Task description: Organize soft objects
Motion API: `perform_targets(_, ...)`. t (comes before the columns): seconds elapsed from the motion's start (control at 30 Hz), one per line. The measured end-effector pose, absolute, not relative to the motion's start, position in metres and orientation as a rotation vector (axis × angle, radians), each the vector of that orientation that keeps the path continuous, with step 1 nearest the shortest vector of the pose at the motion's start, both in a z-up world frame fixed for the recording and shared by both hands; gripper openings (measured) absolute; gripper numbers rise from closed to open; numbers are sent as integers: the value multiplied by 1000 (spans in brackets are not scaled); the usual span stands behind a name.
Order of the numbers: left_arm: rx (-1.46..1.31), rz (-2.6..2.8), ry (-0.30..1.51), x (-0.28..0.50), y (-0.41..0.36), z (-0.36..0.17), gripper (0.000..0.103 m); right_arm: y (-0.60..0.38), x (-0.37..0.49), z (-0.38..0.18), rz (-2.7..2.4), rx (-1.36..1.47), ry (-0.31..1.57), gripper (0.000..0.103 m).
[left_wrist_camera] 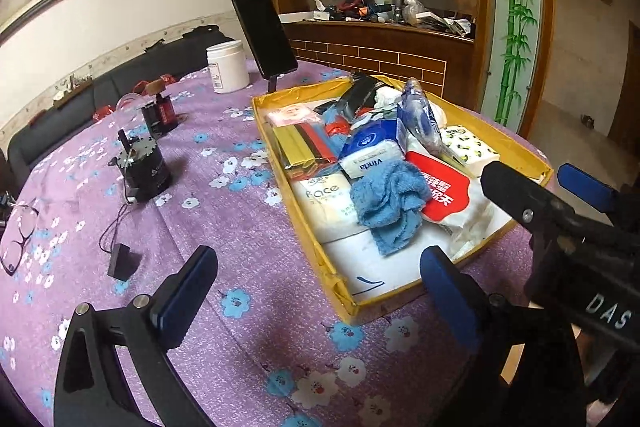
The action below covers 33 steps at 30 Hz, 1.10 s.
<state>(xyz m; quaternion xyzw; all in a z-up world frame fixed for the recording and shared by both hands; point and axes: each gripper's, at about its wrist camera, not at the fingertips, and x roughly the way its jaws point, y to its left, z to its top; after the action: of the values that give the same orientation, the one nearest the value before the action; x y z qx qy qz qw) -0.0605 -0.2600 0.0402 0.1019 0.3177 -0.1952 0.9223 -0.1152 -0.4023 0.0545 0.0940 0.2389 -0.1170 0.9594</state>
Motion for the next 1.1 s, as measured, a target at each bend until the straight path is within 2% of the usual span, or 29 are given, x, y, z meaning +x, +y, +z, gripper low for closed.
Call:
perform_targets(0.8, 377, -308, 559, -77, -279, 44, 103, -406, -118, 58, -232, 201, 450, 102)
perform_targets(1.1, 351, -287, 597, -70, -272, 46, 103, -405, -120, 59, -228, 202, 449, 102)
